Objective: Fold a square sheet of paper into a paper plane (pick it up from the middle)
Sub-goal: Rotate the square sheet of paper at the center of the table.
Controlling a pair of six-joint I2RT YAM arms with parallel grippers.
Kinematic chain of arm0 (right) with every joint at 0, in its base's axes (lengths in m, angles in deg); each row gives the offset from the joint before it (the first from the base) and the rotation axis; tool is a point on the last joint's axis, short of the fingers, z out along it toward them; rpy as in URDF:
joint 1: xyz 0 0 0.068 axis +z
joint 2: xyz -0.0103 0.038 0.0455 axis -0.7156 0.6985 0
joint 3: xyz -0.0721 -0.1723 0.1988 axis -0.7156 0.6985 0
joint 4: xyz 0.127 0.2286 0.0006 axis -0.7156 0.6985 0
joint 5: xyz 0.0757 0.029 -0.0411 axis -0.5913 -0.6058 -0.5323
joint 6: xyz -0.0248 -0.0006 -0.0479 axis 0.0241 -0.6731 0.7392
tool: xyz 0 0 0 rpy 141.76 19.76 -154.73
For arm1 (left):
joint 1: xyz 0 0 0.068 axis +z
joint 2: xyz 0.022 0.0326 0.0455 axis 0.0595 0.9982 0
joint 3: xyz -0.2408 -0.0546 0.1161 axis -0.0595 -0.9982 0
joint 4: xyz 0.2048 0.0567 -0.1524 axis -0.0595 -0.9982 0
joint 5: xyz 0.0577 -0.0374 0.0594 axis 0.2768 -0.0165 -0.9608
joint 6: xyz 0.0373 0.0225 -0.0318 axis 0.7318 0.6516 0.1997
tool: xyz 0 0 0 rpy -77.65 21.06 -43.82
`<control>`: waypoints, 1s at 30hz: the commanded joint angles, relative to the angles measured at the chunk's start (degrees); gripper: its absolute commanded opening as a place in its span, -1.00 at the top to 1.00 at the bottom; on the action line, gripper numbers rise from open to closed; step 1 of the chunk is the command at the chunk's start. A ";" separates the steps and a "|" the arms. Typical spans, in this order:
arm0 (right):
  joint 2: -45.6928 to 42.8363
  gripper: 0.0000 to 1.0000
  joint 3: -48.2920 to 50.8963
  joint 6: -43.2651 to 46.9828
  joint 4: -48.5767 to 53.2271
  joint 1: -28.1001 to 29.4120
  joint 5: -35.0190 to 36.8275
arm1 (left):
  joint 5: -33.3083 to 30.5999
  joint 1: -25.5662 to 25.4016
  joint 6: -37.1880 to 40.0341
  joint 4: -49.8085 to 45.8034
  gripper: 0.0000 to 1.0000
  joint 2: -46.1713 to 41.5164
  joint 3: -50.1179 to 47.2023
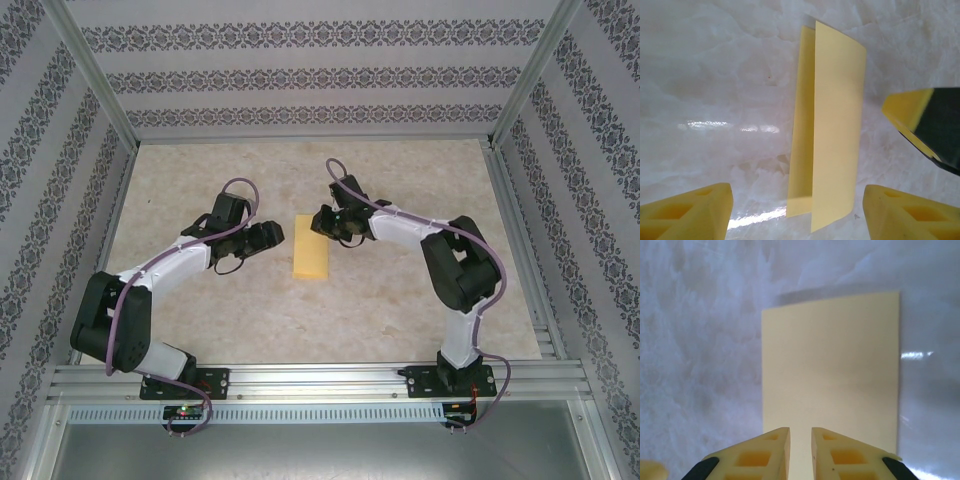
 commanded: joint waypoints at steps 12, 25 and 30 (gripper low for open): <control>6.92 0.80 -3.79 -1.35 9.19 -0.24 6.44 | 5.20 -5.25 -6.78 6.67 -0.21 5.54 1.84; -8.59 0.62 13.00 -12.11 -8.29 0.53 1.78 | 3.01 -15.32 -13.33 13.26 0.29 4.60 -1.36; -11.05 0.63 17.45 -7.20 -11.80 -3.71 -3.13 | 2.56 -18.32 -15.00 15.31 0.59 8.39 0.43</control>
